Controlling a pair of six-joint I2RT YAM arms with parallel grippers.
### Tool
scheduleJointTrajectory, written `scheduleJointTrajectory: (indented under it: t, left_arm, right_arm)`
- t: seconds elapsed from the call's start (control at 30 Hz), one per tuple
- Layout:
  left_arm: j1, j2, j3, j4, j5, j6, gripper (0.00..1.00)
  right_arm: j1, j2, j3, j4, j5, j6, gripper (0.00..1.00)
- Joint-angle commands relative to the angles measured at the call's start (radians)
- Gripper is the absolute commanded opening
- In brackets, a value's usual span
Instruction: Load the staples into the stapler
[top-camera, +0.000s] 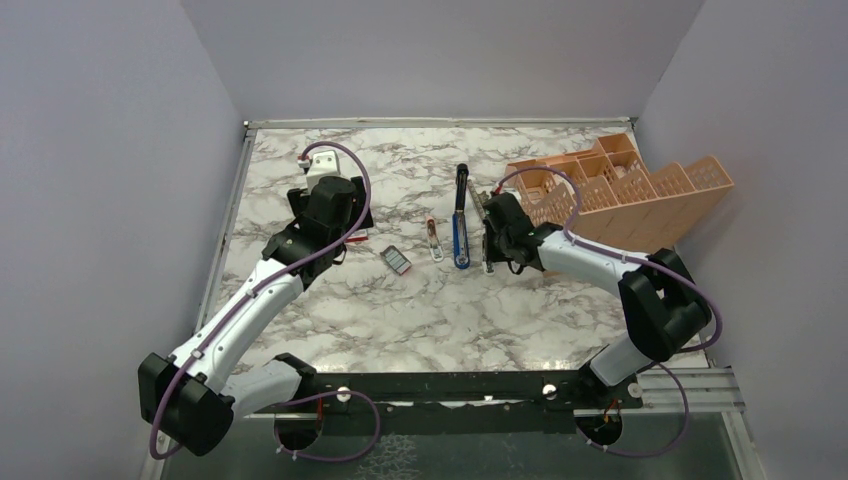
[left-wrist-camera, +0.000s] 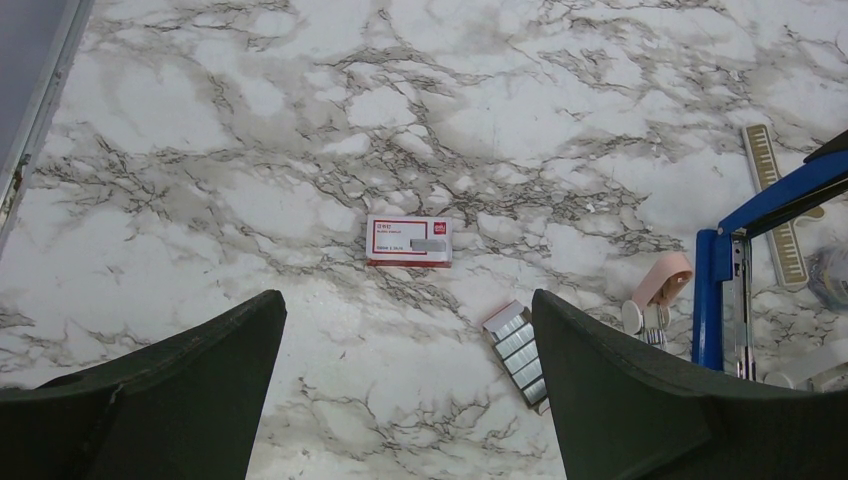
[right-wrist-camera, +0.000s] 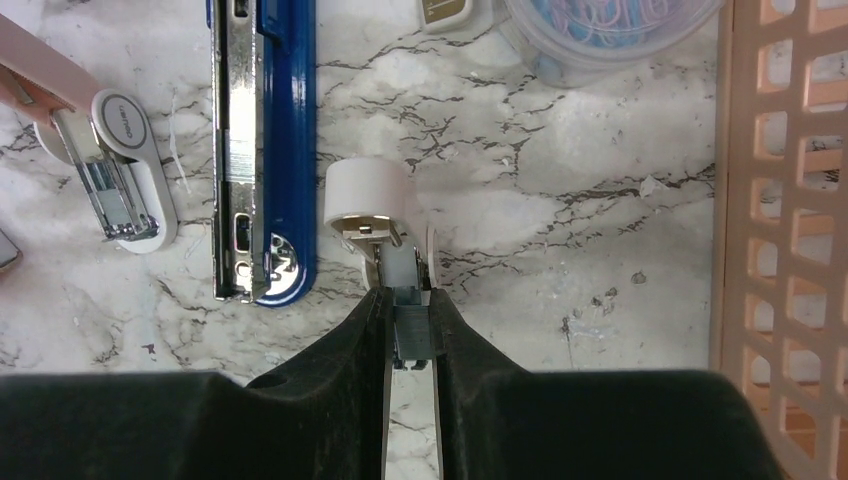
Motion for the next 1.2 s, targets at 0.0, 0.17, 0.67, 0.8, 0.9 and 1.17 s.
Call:
scheduleJointTrajectory:
  t: [0.0, 0.17, 0.67, 0.8, 0.9, 1.17]
  left_arm:
    - [0.006, 0.006, 0.000, 0.013, 0.016, -0.001, 0.93]
    - [0.006, 0.006, 0.000, 0.013, 0.015, 0.000, 0.93]
    - [0.006, 0.005, 0.002, 0.013, 0.015, 0.001, 0.93]
    - [0.006, 0.004, 0.002, 0.012, 0.015, 0.000, 0.93]
    - [0.006, 0.003, 0.002, 0.013, 0.015, 0.002, 0.93]
    - [0.006, 0.004, 0.000, 0.012, 0.015, 0.000, 0.93]
  right_arm:
    - [-0.007, -0.020, -0.026, 0.100, -0.026, -0.017, 0.23]
    - [-0.009, -0.020, -0.036, 0.123, -0.032, -0.024, 0.23]
    - [-0.010, -0.007, -0.044, 0.123, -0.021, -0.034, 0.23]
    - [-0.009, -0.002, -0.054, 0.128, -0.021, -0.036, 0.23]
    - [-0.009, -0.008, -0.071, 0.147, -0.030, -0.039, 0.23]
    - [-0.010, -0.005, -0.085, 0.164, -0.040, -0.039, 0.23]
